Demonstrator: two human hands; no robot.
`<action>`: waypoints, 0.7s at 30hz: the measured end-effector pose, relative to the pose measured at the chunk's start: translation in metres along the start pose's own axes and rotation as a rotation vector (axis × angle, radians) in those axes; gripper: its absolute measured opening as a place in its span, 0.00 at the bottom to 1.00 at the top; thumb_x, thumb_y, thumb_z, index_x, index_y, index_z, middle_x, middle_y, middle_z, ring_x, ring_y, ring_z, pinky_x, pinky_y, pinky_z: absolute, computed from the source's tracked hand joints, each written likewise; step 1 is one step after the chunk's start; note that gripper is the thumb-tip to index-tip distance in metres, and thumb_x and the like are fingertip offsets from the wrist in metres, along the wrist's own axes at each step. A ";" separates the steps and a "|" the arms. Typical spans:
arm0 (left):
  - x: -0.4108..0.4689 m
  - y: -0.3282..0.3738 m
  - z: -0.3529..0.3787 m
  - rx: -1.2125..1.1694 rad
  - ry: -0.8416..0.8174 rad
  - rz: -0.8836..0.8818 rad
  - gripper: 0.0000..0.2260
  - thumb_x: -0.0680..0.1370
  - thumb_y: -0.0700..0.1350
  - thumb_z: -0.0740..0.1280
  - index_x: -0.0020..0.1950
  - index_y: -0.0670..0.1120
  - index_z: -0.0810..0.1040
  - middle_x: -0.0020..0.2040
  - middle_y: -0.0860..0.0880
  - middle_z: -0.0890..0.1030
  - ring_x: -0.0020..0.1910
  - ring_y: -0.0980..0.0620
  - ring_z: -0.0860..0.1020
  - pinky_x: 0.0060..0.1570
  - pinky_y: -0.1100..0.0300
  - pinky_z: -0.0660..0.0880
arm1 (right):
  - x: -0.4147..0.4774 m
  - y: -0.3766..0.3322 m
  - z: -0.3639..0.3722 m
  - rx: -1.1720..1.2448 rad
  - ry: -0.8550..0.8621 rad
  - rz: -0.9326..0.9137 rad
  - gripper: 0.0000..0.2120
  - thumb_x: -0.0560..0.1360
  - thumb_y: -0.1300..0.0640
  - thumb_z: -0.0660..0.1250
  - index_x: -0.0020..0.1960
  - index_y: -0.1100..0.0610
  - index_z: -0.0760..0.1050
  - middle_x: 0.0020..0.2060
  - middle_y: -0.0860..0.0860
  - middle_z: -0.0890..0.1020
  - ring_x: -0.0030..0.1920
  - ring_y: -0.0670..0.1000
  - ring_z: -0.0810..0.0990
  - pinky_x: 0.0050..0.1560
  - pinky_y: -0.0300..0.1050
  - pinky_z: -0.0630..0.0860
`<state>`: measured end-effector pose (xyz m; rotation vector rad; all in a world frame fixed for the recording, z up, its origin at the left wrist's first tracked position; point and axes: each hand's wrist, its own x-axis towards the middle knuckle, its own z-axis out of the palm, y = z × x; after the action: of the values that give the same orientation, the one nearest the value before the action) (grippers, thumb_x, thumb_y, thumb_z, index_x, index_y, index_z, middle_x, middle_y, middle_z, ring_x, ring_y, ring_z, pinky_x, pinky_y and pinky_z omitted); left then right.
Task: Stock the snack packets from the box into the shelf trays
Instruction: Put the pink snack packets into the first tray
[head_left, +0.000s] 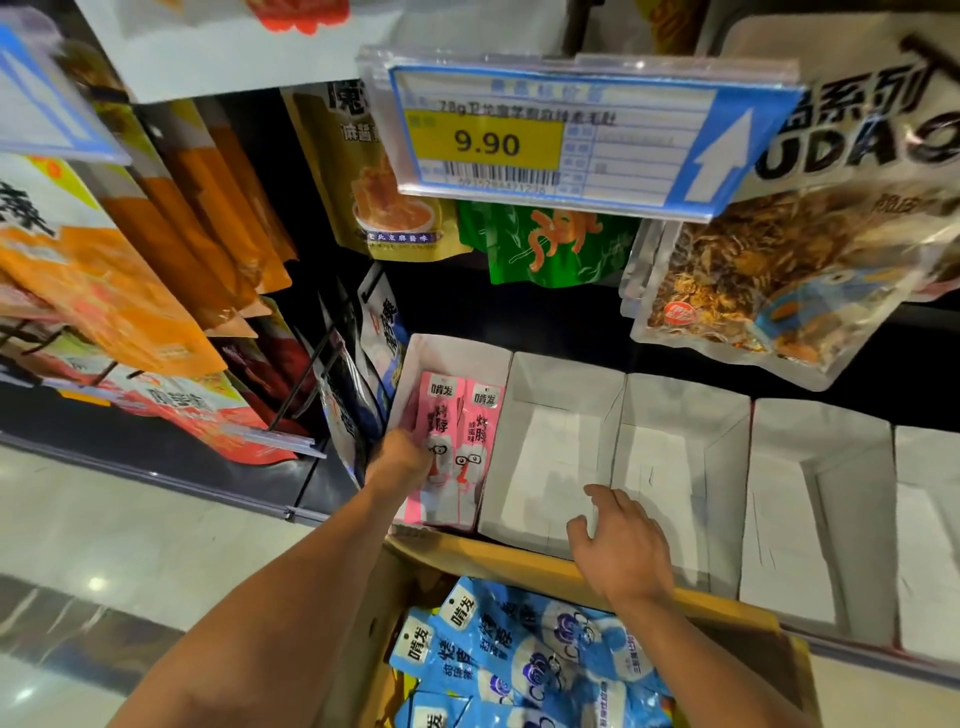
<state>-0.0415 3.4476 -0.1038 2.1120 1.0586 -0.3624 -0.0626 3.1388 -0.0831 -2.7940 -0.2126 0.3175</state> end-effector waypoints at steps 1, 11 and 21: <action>-0.004 -0.001 -0.002 0.004 -0.004 0.013 0.11 0.81 0.44 0.66 0.61 0.41 0.78 0.58 0.41 0.83 0.60 0.39 0.81 0.62 0.48 0.78 | 0.000 0.000 0.000 0.003 0.001 -0.001 0.24 0.77 0.45 0.57 0.72 0.48 0.69 0.66 0.47 0.77 0.64 0.50 0.76 0.64 0.48 0.74; -0.066 -0.029 -0.022 0.401 0.009 0.311 0.15 0.84 0.52 0.57 0.61 0.47 0.80 0.54 0.43 0.84 0.53 0.41 0.82 0.50 0.51 0.80 | -0.009 0.000 -0.001 0.057 -0.066 -0.018 0.21 0.79 0.46 0.59 0.71 0.49 0.71 0.66 0.48 0.76 0.65 0.52 0.74 0.66 0.50 0.72; -0.173 -0.079 -0.026 0.686 0.122 0.530 0.18 0.79 0.48 0.61 0.69 0.53 0.75 0.66 0.48 0.77 0.65 0.44 0.75 0.60 0.48 0.73 | -0.070 -0.004 -0.025 0.189 -0.099 -0.122 0.19 0.79 0.49 0.62 0.69 0.49 0.72 0.66 0.48 0.73 0.66 0.52 0.71 0.68 0.51 0.70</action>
<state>-0.2126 3.3978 -0.0320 2.9477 0.4124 -0.3667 -0.1244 3.1222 -0.0456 -2.5689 -0.3560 0.4234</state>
